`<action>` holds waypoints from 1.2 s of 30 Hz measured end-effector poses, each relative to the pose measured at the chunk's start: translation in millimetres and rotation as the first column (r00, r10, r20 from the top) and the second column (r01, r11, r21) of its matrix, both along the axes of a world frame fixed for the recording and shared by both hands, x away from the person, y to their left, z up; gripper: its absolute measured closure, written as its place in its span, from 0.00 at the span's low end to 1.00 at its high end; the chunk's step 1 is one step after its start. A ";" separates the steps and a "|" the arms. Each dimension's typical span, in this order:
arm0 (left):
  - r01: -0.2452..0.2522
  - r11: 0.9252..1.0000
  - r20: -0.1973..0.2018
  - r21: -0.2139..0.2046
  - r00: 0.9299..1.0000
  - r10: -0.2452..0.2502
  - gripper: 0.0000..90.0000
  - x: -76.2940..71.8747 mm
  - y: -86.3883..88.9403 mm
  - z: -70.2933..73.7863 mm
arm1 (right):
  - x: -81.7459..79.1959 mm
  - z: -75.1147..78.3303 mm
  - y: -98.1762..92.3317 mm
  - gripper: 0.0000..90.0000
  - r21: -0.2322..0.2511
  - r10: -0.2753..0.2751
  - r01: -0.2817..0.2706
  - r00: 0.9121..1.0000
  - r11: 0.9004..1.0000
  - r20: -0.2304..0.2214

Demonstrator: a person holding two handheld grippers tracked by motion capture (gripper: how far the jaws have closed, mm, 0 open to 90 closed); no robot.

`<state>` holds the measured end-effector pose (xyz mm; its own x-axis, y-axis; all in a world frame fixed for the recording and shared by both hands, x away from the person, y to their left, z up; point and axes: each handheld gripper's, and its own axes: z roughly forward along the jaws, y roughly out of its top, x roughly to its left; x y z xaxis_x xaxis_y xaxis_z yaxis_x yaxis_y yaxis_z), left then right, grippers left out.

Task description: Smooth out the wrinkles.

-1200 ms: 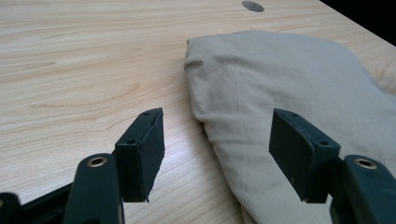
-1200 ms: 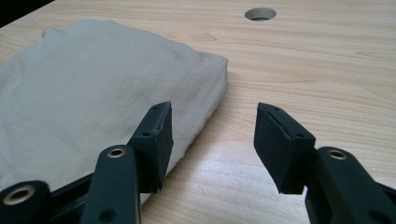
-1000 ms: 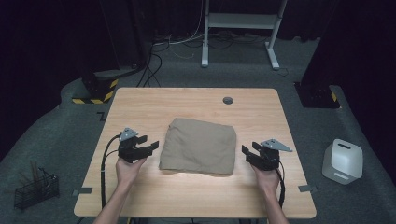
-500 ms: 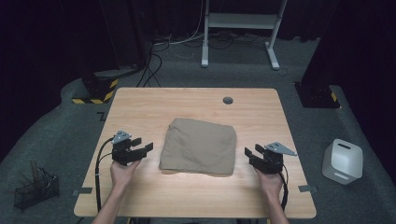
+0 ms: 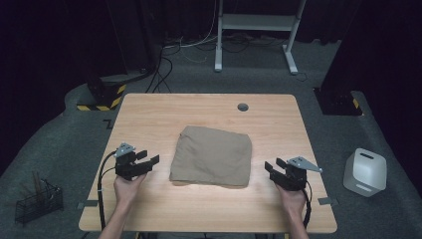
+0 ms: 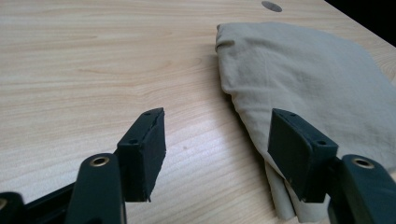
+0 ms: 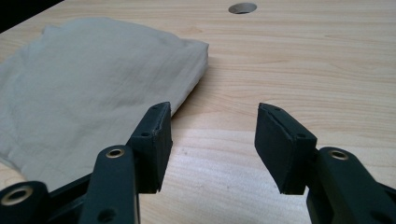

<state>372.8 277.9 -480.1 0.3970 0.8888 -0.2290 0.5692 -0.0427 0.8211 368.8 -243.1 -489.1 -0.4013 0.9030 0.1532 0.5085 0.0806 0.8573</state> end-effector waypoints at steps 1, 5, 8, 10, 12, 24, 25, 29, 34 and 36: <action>0.001 1.000 0.000 -0.004 1.000 -0.001 0.42 -0.9 0.6 -0.5 | -1.3 -0.3 0.0 0.51 0.001 0.001 -0.001 1.000 1.000 -0.002; -0.004 1.000 0.002 0.011 1.000 0.004 0.42 -4.5 2.1 -1.9 | -5.7 -2.4 -1.1 0.51 -0.005 0.004 -0.004 1.000 1.000 0.000; -0.011 1.000 0.004 0.011 1.000 0.011 0.42 -7.4 3.3 -3.5 | -8.2 -4.7 -2.7 0.52 -0.004 -0.001 0.001 1.000 1.000 -0.003; -0.016 1.000 0.004 0.015 1.000 0.016 0.42 -9.6 3.9 -5.0 | -9.9 -6.5 -3.5 0.52 -0.002 -0.003 0.003 1.000 1.000 -0.003; -0.020 1.000 0.003 0.015 1.000 0.020 0.42 -11.8 4.2 -6.7 | -11.3 -7.9 -3.6 0.52 -0.004 -0.003 0.003 1.000 1.000 -0.008; -0.042 0.999 -0.005 0.021 0.999 0.042 0.42 -24.2 7.5 -16.9 | -17.9 -15.1 -4.5 0.53 -0.015 -0.004 0.004 1.000 1.000 -0.018; -0.042 0.999 -0.005 0.024 0.999 0.042 0.42 -25.0 7.4 -17.7 | -18.4 -15.7 -4.4 0.53 -0.018 -0.004 0.004 1.000 1.000 -0.020; -0.047 0.998 -0.006 0.037 0.999 0.047 0.42 -27.2 7.4 -20.8 | -19.2 -18.8 -4.3 0.54 -0.030 -0.008 0.007 1.000 1.000 -0.026; -0.052 0.997 -0.014 0.062 0.999 0.053 0.42 -28.8 7.7 -24.3 | -20.2 -23.7 -5.4 0.54 -0.037 -0.018 0.016 0.999 0.999 -0.041; -0.056 0.995 -0.019 0.084 0.998 0.058 0.42 -29.9 6.7 -26.4 | -20.6 -26.6 -6.0 0.54 -0.047 -0.023 0.021 0.999 0.999 -0.046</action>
